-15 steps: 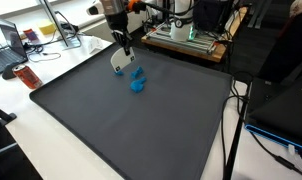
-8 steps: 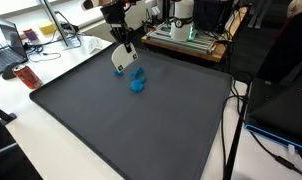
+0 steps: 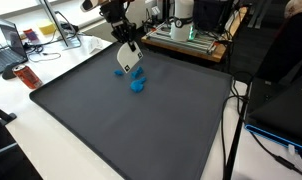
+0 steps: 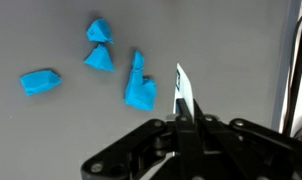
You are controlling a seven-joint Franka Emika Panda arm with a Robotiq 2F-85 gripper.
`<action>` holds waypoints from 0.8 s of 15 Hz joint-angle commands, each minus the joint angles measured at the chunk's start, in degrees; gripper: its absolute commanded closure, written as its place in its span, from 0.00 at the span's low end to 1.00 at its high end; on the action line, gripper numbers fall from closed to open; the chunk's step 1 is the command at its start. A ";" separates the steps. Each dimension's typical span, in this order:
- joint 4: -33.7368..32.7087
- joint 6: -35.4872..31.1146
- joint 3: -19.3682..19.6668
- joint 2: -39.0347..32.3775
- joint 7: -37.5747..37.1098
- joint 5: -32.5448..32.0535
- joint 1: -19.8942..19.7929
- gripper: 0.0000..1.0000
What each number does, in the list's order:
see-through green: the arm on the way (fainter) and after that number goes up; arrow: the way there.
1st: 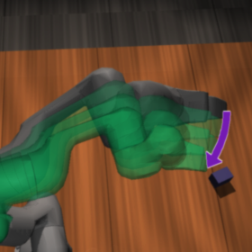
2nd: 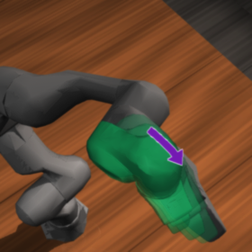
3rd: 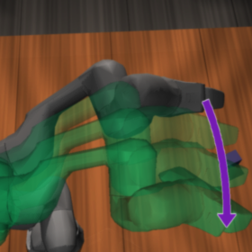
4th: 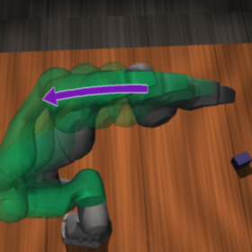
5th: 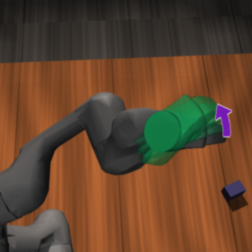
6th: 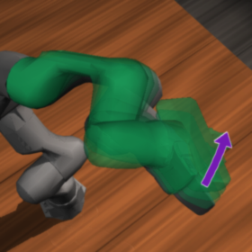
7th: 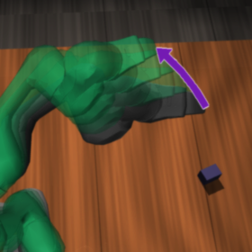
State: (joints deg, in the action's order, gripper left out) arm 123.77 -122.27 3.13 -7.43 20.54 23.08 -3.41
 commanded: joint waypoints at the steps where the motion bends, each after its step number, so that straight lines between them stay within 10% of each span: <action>1: -1.45 1.66 -1.30 -1.84 5.60 3.85 -1.27 0.99; 12: -2.12 2.19 -3.27 -5.91 15.25 9.11 -3.07 0.99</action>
State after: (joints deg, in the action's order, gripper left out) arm 123.04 -121.78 0.82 -12.85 34.28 30.77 -5.05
